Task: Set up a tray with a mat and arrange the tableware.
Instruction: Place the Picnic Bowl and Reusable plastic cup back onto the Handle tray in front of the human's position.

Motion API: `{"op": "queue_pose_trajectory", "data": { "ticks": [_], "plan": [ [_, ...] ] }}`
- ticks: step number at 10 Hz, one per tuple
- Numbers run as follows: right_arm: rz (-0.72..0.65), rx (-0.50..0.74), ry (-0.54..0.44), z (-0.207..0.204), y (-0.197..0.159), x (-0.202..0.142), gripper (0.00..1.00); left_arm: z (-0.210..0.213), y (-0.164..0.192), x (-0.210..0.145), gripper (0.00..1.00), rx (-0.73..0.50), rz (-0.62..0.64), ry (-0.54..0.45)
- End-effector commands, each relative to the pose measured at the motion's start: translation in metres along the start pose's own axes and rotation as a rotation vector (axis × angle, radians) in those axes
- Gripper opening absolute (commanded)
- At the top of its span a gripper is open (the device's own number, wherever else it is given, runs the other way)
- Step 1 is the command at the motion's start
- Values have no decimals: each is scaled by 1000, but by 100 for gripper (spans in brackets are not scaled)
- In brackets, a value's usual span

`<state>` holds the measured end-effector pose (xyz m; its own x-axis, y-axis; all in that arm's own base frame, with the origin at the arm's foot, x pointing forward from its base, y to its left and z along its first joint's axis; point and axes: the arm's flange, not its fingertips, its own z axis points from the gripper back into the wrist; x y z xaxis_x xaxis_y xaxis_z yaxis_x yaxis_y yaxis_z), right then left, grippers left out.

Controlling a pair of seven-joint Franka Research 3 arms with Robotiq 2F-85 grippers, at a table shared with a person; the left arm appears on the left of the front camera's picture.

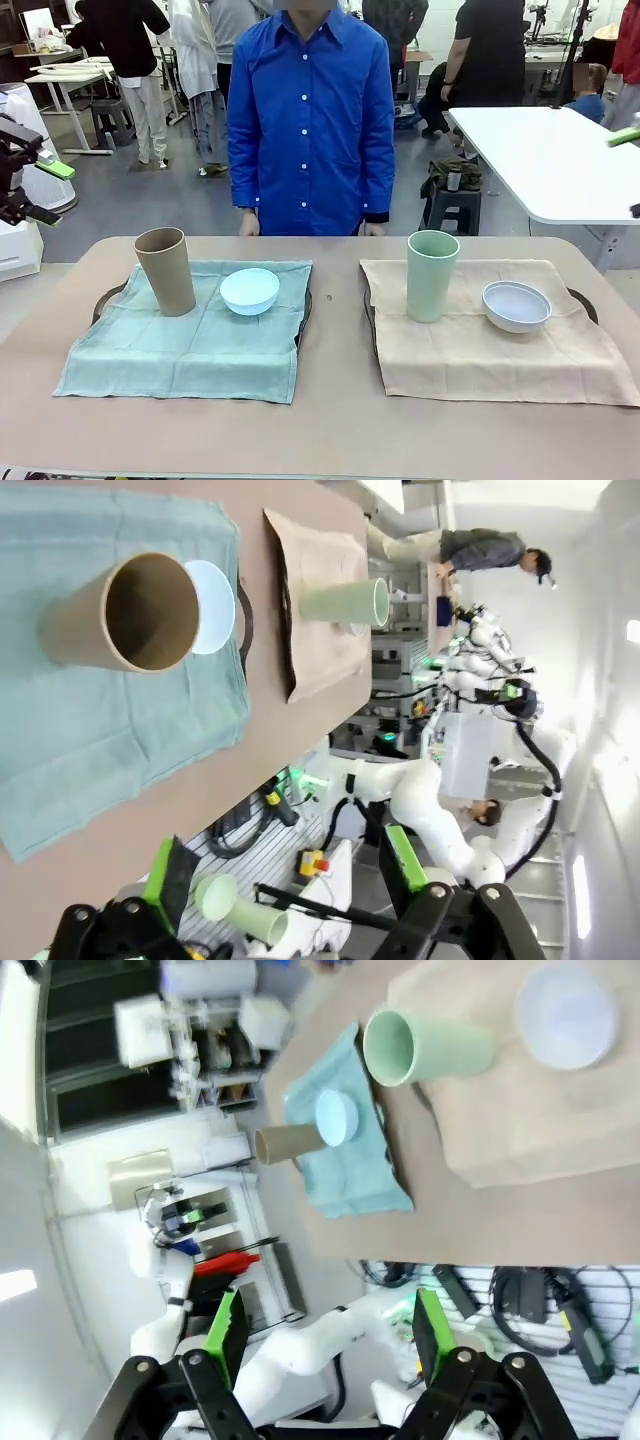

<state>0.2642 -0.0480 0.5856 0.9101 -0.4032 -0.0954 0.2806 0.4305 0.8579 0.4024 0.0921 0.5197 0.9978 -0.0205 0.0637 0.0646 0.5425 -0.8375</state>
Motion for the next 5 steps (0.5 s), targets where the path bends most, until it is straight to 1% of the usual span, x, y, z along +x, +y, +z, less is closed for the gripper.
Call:
{"op": "queue_pose_trajectory", "data": {
  "ticks": [1,2,3,4,5],
  "plan": [
    [-10,30,80,14,-16,26,87,2,3,3,100,-85,47,0],
    [24,70,108,22,-31,34,87,3,9,7,100,-144,85,18],
    [48,73,117,28,-47,40,87,1,18,8,100,-194,122,27],
    [43,74,91,29,-61,44,87,5,21,9,100,-235,149,19],
    [28,88,68,34,-72,47,87,6,24,8,100,-245,168,7]
  ]
}}
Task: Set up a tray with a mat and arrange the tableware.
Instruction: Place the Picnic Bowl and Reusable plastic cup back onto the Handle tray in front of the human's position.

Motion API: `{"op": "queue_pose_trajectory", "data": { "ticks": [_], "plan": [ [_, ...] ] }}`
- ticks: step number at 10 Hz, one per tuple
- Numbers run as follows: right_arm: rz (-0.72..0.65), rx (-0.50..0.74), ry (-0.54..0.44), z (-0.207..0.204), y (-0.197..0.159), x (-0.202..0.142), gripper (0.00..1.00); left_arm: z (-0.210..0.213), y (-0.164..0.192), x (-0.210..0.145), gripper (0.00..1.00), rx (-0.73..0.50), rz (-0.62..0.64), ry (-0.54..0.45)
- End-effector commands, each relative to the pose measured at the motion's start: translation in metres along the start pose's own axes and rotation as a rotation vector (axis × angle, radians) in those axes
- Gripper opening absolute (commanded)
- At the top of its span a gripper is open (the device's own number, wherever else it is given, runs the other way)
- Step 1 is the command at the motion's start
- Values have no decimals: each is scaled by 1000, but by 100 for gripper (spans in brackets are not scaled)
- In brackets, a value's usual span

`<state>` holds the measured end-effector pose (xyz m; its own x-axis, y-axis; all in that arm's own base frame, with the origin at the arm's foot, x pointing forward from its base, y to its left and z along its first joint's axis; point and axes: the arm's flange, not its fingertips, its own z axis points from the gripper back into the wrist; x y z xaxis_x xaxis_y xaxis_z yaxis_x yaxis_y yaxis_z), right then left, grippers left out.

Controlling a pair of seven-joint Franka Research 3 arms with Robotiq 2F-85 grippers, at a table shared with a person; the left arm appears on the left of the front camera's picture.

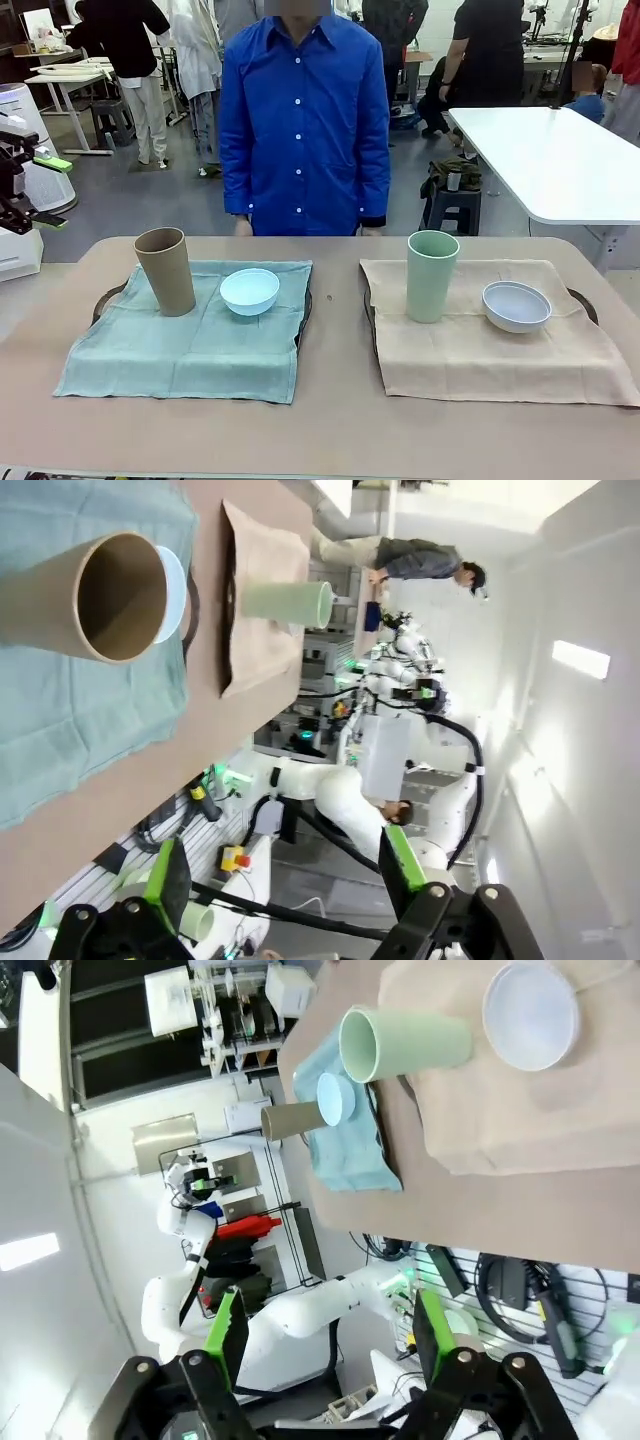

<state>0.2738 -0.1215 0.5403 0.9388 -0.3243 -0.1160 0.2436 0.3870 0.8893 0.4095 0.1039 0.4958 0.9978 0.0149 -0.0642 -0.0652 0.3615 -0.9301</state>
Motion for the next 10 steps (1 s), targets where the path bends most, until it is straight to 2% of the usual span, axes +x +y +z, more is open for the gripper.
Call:
{"op": "queue_pose_trajectory", "data": {
  "ticks": [1,4,5,6,10],
  "plan": [
    [2,43,-24,5,-11,4,87,11,-2,3,100,-33,58,-30],
    [2,12,-31,9,-13,-1,87,12,-1,3,100,60,53,-30],
    [6,-83,-94,3,-4,-3,87,10,-4,1,100,158,3,-40],
    [-18,1,-33,14,-18,1,87,12,6,3,100,5,55,-35],
    [-18,1,-33,14,-18,1,87,12,6,3,100,5,55,-35]
  ]
}}
